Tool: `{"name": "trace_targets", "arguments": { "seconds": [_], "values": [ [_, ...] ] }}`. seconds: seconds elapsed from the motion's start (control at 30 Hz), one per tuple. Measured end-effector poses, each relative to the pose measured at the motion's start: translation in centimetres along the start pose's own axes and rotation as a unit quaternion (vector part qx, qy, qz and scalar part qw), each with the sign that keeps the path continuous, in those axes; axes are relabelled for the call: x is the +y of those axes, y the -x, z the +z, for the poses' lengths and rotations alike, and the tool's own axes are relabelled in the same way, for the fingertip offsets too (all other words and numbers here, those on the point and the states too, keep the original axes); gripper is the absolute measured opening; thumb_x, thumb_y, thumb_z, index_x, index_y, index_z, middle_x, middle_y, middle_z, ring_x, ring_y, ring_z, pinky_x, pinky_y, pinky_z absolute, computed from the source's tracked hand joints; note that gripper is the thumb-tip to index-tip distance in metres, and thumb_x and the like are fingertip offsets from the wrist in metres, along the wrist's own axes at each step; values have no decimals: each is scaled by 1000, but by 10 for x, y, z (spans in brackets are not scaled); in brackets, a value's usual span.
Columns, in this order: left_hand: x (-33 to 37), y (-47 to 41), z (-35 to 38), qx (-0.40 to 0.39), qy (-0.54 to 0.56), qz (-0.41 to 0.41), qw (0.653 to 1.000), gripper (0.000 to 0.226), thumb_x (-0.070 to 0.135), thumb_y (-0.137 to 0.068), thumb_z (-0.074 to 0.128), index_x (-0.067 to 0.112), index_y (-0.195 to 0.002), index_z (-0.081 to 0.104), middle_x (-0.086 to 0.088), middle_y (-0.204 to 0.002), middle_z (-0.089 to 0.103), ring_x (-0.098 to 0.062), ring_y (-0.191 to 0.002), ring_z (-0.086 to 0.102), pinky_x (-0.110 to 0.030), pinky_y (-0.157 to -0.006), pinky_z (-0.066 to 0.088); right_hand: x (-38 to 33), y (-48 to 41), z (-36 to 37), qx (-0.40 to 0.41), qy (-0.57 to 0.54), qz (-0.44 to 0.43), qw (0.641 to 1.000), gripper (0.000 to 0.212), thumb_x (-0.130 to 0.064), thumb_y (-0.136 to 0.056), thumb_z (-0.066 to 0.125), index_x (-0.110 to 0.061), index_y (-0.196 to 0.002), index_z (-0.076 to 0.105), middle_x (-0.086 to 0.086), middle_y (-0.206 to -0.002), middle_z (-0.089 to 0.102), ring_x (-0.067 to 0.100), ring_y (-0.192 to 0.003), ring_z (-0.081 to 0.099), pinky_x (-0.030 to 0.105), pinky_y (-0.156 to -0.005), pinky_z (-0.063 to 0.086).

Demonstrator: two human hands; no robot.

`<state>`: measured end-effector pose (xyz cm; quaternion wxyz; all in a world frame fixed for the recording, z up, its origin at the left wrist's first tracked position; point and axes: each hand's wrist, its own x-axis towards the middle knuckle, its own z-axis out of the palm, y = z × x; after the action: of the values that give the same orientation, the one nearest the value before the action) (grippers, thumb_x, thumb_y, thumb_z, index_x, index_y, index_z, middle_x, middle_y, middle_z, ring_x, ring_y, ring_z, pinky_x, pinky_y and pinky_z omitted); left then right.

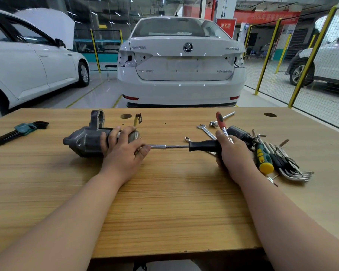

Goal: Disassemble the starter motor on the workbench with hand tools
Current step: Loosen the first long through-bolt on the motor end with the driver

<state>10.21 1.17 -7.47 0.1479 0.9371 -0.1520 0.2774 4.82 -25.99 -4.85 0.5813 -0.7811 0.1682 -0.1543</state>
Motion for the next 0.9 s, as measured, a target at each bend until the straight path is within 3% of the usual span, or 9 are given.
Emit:
{"name": "trace_targets", "arguments": {
  "seconds": [0.1, 0.3, 0.4, 0.53, 0.67, 0.8, 0.9],
  "values": [
    [-1, 0, 1, 7, 5, -2, 1000, 56, 69, -86, 18, 40, -96, 66, 6, -146, 34, -18, -139, 2, -39, -109, -18, 2, -2, -2, 17, 28, -16, 999, 51, -58, -94, 47, -10, -88, 62, 9, -67, 54, 23, -58, 47, 38, -61, 39],
    [-1, -1, 1, 14, 8, -2, 1000, 52, 70, -83, 26, 38, -94, 66, 4, -146, 34, -22, -140, 4, -39, -109, -16, 0, 2, -4, -21, -18, -36, 999, 27, -47, -96, 56, -21, -94, 62, 5, -73, 59, 17, -61, 52, 35, -61, 44],
    [0, -1, 0, 6, 0, -1, 1000, 53, 73, -80, 31, 37, -97, 66, 5, -147, 32, -21, -140, 3, -38, -108, -18, 0, 1, -5, -61, -122, -12, 991, 14, -30, -96, 61, -23, -109, 60, 7, -85, 59, 16, -62, 52, 31, -59, 47],
    [0, -1, -1, -1, -5, -1, 1000, 45, 74, -77, 51, 37, -98, 67, 6, -146, 30, -18, -139, 1, -38, -109, -18, 0, -1, -7, -122, -269, 63, 953, 25, -7, -96, 58, -20, -117, 59, 10, -93, 60, 18, -71, 53, 29, -61, 49],
    [1, 0, -3, 11, 0, -1, 1000, 39, 72, -70, 59, 36, -85, 65, 8, -141, 35, -16, -136, 5, -40, -111, -14, -1, 0, -5, -148, -368, 112, 911, 25, -5, -95, 51, -15, -115, 61, 9, -91, 62, 18, -71, 58, 29, -60, 53],
    [0, 1, -3, 12, -6, 0, 1000, 37, 71, -70, 62, 35, -81, 63, 7, -141, 36, -20, -137, 8, -40, -111, -12, -2, 1, -2, -101, -204, 51, 972, 23, -39, -100, 50, -22, -112, 61, 11, -96, 65, 15, -55, 61, 30, -54, 51],
    [1, 1, -3, 17, -6, -2, 1000, 38, 70, -72, 61, 34, -83, 64, 7, -141, 36, -19, -137, 7, -39, -110, -14, -2, 3, -2, -22, -36, -10, 999, 41, -60, -98, 39, -27, -97, 63, 2, -69, 67, 5, -41, 52, 23, -42, 43]
  ]
}}
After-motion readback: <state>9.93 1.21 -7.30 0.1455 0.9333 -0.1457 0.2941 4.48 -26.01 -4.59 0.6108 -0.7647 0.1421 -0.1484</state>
